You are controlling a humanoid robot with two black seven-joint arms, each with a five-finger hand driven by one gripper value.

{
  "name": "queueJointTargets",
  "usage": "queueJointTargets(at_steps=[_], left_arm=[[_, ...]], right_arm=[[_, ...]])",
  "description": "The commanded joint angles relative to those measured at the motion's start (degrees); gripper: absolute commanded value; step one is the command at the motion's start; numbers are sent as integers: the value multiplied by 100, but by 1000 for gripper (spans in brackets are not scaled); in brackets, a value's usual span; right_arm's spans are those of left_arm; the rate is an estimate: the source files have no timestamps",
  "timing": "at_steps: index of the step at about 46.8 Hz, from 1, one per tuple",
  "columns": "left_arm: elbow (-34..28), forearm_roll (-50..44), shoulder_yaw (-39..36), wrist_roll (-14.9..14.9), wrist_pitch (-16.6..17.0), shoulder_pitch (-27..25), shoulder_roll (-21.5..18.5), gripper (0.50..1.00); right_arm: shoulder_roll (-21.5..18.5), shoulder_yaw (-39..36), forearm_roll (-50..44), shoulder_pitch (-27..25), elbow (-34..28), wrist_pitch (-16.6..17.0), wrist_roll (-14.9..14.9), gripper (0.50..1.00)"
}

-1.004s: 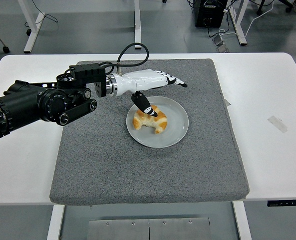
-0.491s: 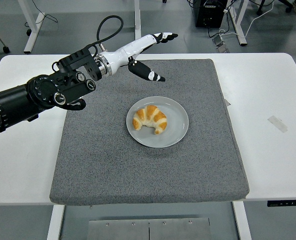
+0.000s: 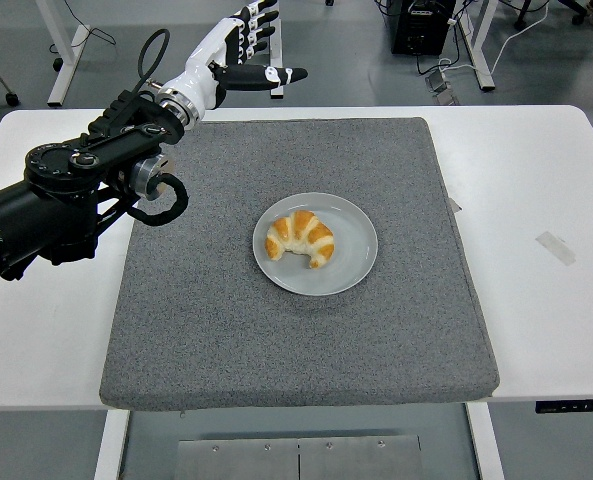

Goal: Place the bread on the plate

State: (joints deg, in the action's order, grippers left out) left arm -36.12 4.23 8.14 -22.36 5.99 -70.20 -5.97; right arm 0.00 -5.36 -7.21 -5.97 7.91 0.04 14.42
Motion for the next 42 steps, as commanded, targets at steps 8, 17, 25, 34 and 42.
queueJointTargets(at_steps=[8,17,25,34,42], left_arm=[[26,-563,1399,504,25,376,52,989],[52,-660,2551,918,227,622,87,989],[210,-783,2974,1146,341,868,87,989],[886,-774,2922,1234,377,912,70,989],[1168,-686,2878,1243,350,947,26,987]], right_arm=[[0,0,0,0,0,4,0,1000],[0,0,0,0,0,4,0,1000],[0,0,0,0,0,4,0,1000],[0,0,0,0,0,-4,0,1000],[0,0,0,0,0,-4,0,1000]])
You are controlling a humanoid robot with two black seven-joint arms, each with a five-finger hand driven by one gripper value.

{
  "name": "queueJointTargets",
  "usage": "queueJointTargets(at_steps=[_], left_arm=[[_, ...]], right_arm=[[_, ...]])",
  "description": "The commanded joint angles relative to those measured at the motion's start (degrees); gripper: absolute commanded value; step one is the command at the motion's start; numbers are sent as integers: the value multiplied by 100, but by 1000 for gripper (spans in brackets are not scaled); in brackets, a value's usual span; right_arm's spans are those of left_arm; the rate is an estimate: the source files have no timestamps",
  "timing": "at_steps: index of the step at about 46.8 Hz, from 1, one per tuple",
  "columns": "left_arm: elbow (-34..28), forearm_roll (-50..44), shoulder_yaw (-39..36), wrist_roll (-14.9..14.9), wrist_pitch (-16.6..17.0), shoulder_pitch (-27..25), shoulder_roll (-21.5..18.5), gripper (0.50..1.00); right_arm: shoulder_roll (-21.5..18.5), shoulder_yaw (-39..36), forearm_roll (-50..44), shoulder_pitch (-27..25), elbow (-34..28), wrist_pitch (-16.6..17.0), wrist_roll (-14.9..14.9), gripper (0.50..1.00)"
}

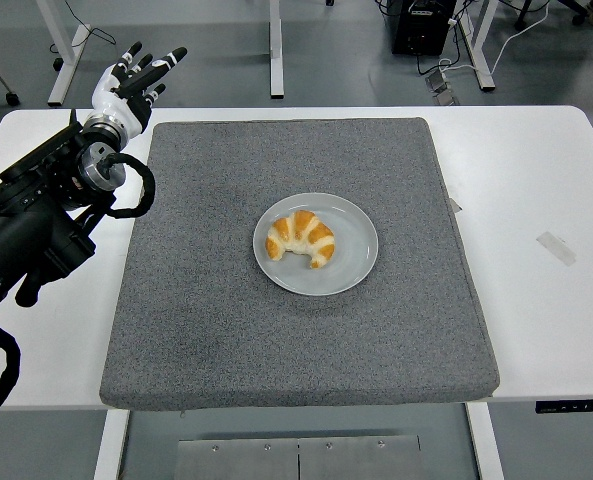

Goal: Place the bread on the plate

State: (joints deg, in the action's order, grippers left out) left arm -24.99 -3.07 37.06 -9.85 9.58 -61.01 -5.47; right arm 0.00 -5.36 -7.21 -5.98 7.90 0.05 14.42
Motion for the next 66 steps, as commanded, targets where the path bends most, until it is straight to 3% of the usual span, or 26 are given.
queueJointTargets(at_steps=[1,21,32,42,66], left_arm=[[56,43,-15,-8,-9,36,-33,987],[47,52,-270,-78,-44,89,19,987],[47,-45,-121,-70,-343,98,19,989],[47,-45,539,-87,-597,151,37,989],[47,-36,512,-210,-633,265,46,989]], right_arm=[[0,0,0,0,1,3,-1,1000],[0,0,0,0,1,3,-9,1000],[0,0,0,0,1,3,-1,1000],[0,0,0,0,1,3,-1,1000],[0,-9,0,0,45,12,-1,1000]])
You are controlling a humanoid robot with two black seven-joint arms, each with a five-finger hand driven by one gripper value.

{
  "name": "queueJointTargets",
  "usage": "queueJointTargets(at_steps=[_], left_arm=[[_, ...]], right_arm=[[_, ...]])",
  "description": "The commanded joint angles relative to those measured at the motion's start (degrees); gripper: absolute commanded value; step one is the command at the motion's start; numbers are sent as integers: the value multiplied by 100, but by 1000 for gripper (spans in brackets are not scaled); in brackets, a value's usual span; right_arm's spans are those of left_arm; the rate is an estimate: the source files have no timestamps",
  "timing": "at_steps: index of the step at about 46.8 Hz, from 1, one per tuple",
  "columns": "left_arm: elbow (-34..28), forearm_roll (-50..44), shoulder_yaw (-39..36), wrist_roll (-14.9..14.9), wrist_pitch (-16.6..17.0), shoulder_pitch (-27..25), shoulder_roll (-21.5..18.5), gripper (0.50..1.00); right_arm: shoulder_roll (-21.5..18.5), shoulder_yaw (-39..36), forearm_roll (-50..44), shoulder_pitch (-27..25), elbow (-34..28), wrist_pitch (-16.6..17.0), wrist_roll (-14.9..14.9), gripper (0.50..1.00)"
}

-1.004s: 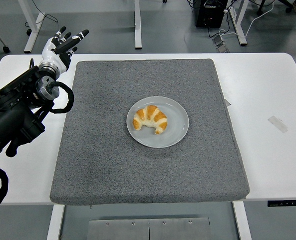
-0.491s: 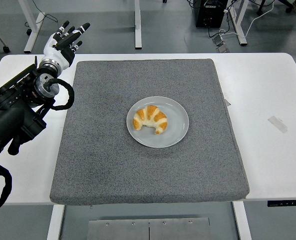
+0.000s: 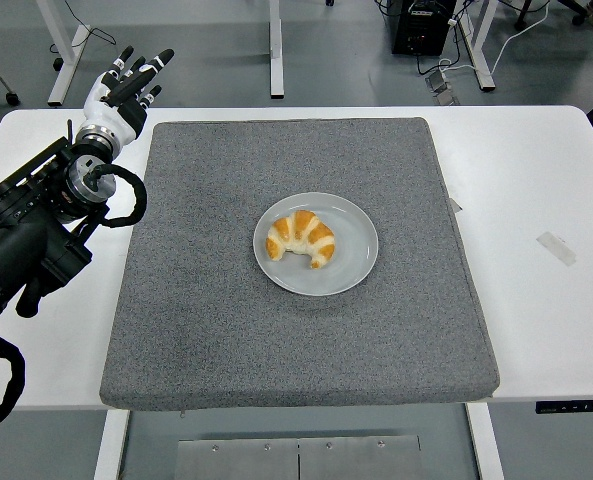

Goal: Place the bread on the plate

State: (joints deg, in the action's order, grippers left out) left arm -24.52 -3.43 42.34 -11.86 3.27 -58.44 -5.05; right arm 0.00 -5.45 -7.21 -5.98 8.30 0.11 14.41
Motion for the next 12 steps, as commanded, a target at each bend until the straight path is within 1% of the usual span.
queueJointTargets(at_steps=[1,12], left_arm=[[0,0,-15,-18,-2,8,4,989],[0,0,-33,-53,-2,52,48,989]], right_arm=[[0,0,0,0,5,7,0,1000],[0,-8,0,0,5,7,0,1000]])
